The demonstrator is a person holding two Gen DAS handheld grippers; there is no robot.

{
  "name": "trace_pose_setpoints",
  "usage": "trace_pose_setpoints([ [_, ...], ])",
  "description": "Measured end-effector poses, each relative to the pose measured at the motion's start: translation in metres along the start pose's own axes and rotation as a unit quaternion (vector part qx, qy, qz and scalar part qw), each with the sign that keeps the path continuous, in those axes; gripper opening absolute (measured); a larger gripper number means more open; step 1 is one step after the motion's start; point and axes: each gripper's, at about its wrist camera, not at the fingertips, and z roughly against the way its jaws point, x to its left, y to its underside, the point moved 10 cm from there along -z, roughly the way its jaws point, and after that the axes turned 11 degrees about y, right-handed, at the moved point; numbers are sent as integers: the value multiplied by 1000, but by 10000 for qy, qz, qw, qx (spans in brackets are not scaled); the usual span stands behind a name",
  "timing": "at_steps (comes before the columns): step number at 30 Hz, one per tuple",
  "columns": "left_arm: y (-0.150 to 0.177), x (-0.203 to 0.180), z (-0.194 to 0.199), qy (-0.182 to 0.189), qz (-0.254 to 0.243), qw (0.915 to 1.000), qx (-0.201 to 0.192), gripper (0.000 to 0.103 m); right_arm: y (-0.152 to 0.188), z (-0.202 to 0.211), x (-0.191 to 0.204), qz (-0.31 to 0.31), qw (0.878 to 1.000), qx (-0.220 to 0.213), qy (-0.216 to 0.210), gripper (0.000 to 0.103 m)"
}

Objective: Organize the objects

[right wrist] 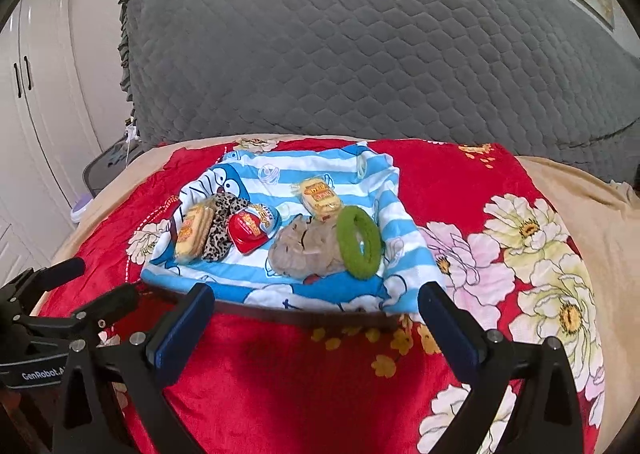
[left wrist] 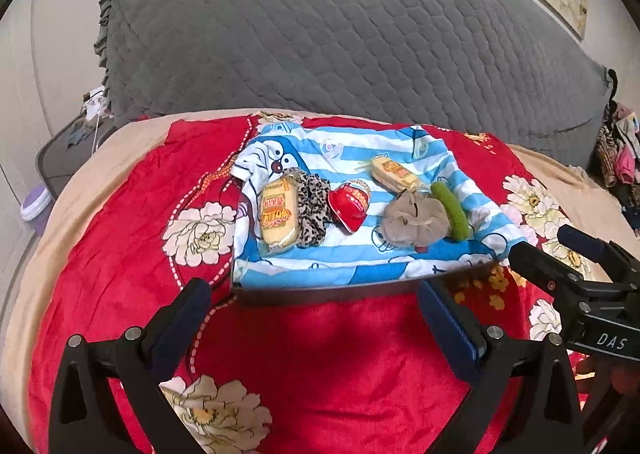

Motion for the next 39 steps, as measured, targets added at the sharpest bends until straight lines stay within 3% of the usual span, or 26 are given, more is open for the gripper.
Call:
trace_pose_setpoints([
  [39, 19, -13, 59, -156, -77, 9993, -337, 103, 7, 75, -4, 49, 9970, -774, 47, 103],
])
